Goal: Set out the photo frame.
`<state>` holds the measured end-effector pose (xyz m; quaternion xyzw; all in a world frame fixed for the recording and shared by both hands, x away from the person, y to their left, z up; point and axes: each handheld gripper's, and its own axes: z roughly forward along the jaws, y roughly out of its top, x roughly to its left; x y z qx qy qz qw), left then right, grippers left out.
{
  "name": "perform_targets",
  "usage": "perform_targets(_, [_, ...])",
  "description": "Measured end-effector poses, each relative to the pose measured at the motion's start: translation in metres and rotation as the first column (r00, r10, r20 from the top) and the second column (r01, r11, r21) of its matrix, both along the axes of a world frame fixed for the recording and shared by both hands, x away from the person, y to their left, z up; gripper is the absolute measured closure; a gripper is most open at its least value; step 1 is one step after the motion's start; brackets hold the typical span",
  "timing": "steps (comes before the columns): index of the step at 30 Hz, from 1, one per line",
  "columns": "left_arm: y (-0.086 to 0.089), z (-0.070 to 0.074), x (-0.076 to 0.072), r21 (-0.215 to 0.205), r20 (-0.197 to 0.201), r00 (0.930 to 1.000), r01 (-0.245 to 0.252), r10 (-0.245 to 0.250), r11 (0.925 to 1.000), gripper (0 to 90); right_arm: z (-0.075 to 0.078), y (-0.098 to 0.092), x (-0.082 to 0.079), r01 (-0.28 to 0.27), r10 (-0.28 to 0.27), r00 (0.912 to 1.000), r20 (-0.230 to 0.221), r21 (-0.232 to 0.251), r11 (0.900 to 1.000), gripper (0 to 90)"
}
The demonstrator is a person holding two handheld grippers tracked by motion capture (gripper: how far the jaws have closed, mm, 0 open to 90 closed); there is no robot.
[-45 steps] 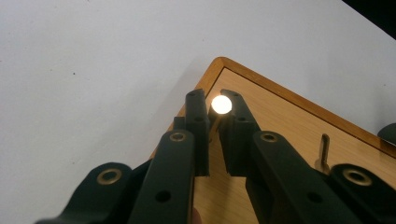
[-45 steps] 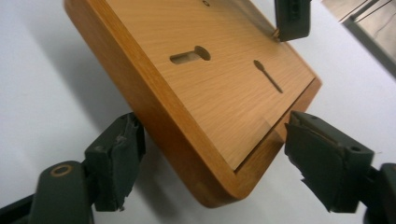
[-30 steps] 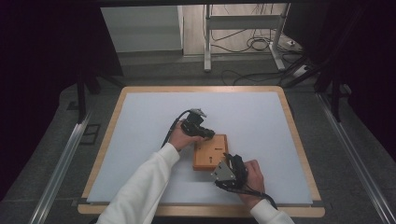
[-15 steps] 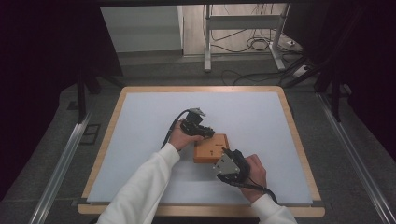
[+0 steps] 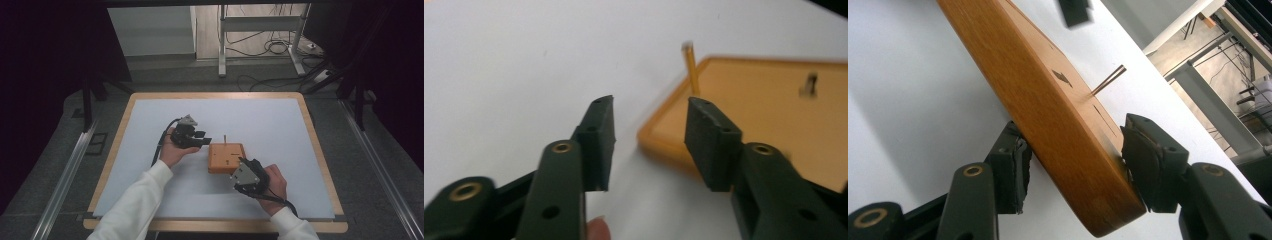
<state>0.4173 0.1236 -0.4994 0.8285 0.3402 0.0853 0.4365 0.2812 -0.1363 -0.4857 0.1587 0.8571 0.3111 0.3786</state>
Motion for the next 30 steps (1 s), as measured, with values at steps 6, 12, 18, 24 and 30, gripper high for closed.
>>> perform_targets(6, [0.025,-0.008,-0.026,0.022,0.001,1.0000,0.001,-0.002,0.9997,45.1,0.000,0.000,0.000,-0.001,0.001,1.0000,-0.002,-0.003,1.000,46.6])
perform_targets(12, [0.038,-0.020,-0.045,0.047,-0.017,0.9996,0.022,-0.021,0.9987,41.1,0.001,0.000,0.001,-0.004,0.004,1.0000,-0.004,-0.007,1.000,46.6])
perform_targets(18, [0.048,-0.022,-0.059,0.050,-0.015,0.9997,0.021,-0.020,0.9985,39.8,0.004,0.000,0.003,-0.005,0.005,0.9999,-0.012,-0.007,1.000,47.3])
perform_targets(24, [0.052,-0.023,-0.069,0.055,-0.007,0.9996,0.026,-0.026,0.9981,39.5,0.012,0.001,0.009,-0.008,0.008,0.9994,-0.033,0.004,1.000,49.3])
perform_targets(30, [0.057,-0.023,-0.073,0.057,-0.012,0.9995,0.030,-0.030,0.9979,39.2,0.022,0.002,0.017,-0.026,0.027,0.9975,-0.066,0.004,1.000,51.1])
